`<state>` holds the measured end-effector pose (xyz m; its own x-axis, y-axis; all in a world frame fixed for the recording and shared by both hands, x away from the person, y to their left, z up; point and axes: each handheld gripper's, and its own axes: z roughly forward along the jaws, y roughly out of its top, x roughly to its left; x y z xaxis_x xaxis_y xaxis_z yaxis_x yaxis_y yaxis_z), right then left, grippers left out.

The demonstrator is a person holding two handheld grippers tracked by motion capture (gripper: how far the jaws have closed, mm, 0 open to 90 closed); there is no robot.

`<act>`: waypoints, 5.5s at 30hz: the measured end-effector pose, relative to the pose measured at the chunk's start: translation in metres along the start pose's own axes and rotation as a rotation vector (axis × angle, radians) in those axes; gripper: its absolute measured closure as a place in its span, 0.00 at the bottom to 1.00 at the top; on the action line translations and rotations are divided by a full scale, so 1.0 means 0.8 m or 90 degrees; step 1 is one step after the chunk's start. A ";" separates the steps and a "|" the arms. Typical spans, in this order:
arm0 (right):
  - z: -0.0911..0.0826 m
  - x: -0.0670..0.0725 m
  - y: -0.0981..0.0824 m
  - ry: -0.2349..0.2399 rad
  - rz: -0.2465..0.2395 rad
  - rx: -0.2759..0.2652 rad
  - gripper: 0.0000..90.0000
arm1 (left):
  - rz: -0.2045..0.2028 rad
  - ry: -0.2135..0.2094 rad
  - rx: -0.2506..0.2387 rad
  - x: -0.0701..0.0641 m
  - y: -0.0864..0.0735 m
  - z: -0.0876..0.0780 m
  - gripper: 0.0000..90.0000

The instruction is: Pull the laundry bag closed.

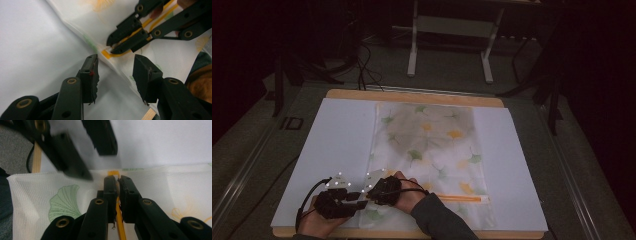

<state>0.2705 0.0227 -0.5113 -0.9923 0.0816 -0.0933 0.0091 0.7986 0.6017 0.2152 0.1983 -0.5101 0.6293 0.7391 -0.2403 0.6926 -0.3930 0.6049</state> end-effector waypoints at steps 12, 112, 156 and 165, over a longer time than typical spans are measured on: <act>-0.013 0.003 0.003 -0.010 -0.006 -0.011 0.94 | -0.028 -0.032 0.024 0.007 0.002 0.022 0.62; -0.020 -0.003 -0.043 -0.008 -0.003 0.064 0.94 | -0.022 -0.072 -0.001 0.018 -0.003 0.024 0.98; -0.041 -0.001 -0.056 -0.020 -0.012 0.099 0.94 | -0.026 -0.071 -0.008 0.020 -0.005 0.020 0.98; -0.046 -0.003 -0.060 -0.017 -0.003 0.103 0.94 | -0.026 -0.070 -0.009 0.020 -0.005 0.020 0.98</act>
<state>0.2679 -0.0375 -0.5107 -0.9887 0.0919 -0.1183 0.0264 0.8843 0.4661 0.2281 0.2032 -0.5286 0.6357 0.6901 -0.3459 0.7141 -0.3554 0.6032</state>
